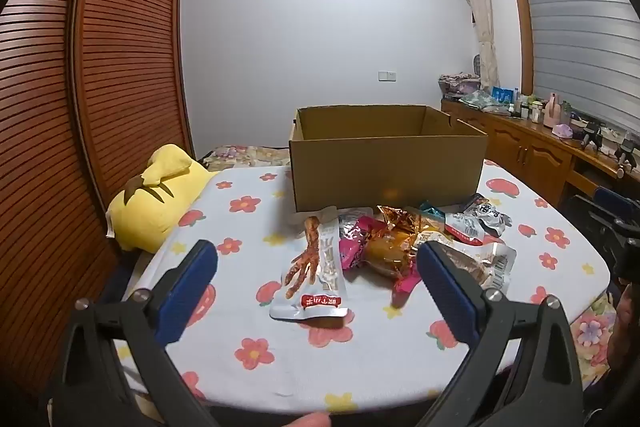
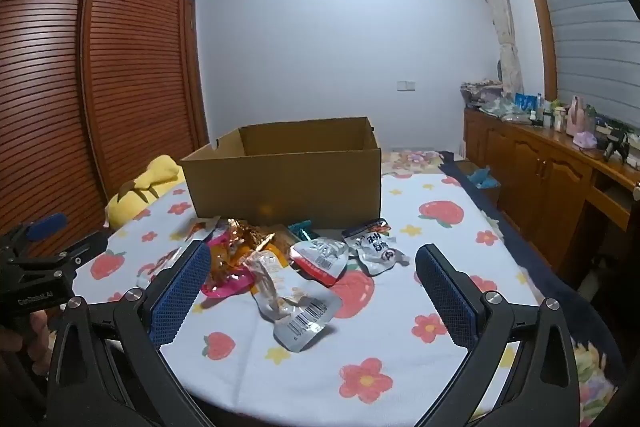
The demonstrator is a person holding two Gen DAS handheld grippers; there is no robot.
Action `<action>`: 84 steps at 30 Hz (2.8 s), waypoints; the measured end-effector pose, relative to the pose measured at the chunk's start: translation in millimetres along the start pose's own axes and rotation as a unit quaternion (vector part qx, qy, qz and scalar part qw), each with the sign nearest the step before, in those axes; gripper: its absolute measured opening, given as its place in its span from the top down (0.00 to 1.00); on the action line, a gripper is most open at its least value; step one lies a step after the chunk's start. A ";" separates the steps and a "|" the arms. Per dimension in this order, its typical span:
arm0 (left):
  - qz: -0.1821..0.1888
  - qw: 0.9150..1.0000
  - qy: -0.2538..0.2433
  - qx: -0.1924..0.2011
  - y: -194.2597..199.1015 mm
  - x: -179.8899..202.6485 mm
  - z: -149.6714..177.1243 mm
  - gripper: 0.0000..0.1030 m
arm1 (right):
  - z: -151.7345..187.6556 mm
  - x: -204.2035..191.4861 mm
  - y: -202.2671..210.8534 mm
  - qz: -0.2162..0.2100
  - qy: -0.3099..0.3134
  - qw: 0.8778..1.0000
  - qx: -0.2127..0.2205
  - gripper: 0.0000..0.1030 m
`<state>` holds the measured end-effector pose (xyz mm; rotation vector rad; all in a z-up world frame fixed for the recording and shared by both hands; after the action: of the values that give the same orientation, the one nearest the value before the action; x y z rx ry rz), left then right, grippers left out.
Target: Organize snacks
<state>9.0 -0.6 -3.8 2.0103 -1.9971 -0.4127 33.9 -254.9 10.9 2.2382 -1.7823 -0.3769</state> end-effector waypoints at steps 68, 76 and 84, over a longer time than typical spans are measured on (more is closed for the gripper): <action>0.000 1.000 -0.002 0.002 12.9 -2.2 -6.1 0.02 | -0.6 -3.7 6.1 0.004 -0.003 1.000 0.007 0.00; -0.001 1.000 -0.002 0.002 13.4 -0.8 -5.6 0.02 | -1.2 -4.5 6.4 0.003 -0.002 1.000 0.007 0.00; 0.000 1.000 -0.002 -0.005 9.8 -0.8 -3.0 0.02 | -0.9 -8.4 6.7 -0.005 0.000 1.000 -0.002 0.00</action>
<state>1.1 0.1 2.8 2.0039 -1.9936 -0.4270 26.3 -248.1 14.5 2.2455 -1.7692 -0.3825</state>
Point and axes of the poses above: each gripper's, at about its wrist camera, not at the fingertips, and y roughly against the way its jaws point, x to its right, z to its underside, the point moved 1 cm from there along -y, roughly the way its jaws point, and after that the axes turned 1 degree about y, right-handed, at the moved point
